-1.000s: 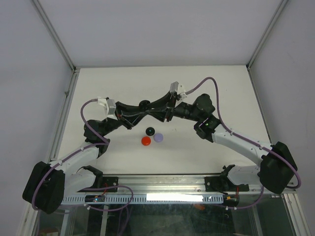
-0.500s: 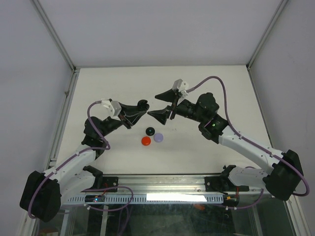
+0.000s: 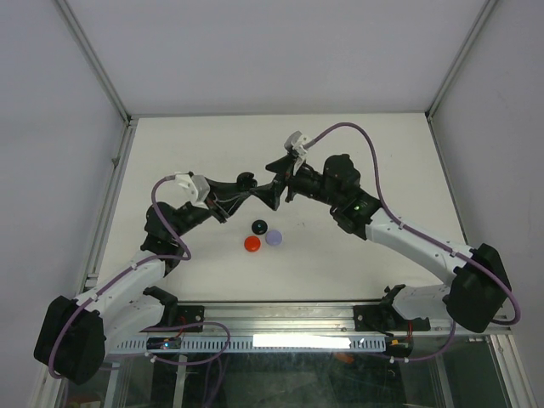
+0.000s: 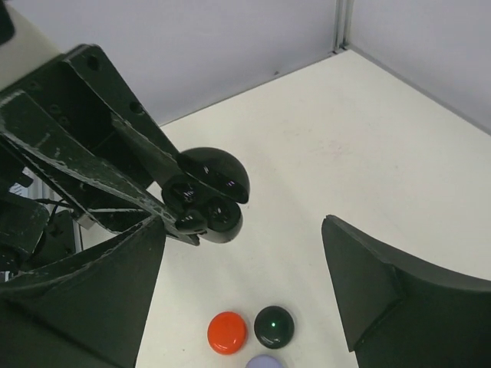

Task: Insert the wireless bluetooth earbuds into the charging case
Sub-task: Place the earbud in the charging case, then pick up the earbud from the center of the board.

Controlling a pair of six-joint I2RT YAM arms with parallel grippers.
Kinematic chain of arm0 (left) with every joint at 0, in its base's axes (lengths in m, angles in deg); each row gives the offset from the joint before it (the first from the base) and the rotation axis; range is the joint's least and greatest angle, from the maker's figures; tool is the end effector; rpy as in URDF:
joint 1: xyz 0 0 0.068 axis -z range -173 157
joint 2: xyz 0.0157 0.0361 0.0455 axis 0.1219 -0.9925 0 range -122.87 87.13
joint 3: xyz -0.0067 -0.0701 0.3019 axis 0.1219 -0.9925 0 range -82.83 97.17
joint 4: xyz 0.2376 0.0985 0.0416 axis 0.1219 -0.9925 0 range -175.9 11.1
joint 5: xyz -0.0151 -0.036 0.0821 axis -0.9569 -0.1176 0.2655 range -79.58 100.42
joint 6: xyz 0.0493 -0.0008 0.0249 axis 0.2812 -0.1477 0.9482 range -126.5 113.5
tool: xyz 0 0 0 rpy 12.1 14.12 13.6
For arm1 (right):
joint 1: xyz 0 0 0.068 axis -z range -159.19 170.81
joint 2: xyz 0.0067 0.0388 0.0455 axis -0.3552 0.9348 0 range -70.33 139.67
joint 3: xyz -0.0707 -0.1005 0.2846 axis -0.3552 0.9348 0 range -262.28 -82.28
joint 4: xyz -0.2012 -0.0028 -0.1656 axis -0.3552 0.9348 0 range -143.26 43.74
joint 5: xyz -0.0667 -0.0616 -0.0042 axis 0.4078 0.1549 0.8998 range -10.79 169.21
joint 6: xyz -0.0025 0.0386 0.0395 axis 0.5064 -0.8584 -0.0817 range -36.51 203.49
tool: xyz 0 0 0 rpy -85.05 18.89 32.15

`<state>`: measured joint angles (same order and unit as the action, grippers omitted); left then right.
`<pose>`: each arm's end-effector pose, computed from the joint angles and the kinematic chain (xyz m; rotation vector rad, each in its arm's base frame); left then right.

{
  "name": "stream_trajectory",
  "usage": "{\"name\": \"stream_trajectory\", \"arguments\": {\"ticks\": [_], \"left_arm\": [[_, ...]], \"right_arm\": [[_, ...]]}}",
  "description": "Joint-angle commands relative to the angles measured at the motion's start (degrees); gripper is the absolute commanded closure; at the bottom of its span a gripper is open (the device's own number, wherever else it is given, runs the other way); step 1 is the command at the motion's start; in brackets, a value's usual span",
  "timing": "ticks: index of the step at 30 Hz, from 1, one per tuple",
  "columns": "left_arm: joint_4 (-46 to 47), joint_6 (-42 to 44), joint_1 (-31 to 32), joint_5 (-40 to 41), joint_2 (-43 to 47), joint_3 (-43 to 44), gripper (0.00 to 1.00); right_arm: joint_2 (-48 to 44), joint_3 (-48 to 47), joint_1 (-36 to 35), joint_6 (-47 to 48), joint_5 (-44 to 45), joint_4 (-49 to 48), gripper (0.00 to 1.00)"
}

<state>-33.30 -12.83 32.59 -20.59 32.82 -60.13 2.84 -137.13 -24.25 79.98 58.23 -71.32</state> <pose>0.1594 -0.0977 0.3079 0.6877 1.2317 -0.8223 0.1968 0.2163 0.3826 -0.8587 1.4167 0.9421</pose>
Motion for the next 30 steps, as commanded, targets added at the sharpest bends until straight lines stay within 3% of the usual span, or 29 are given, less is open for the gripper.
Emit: {"name": "stream_trajectory", "arguments": {"ticks": [1,9,18,25,30], "left_arm": [[4.9,0.2,0.6,-0.6,1.0,-0.4,1.0],[6.3,-0.4,0.6,-2.3,1.6,-1.2,1.0],[6.5,-0.6,0.6,-5.7,0.7,-0.8,1.0],[0.4,1.5,0.6,1.0,2.3,-0.2,1.0],[-4.7,3.4,0.5,6.2,3.4,0.6,1.0]], "right_arm": [[-0.4,-2.8,-0.3,1.0,3.5,0.6,0.14],[-3.3,-1.3,1.0,5.2,8.7,4.1,0.14],[-3.0,-2.2,3.8,3.0,5.7,5.2,0.14],[4.1,-7.1,10.4,0.2,9.2,15.1,0.14],[11.4,-9.4,15.1,-1.0,11.6,17.1,0.17]]}}
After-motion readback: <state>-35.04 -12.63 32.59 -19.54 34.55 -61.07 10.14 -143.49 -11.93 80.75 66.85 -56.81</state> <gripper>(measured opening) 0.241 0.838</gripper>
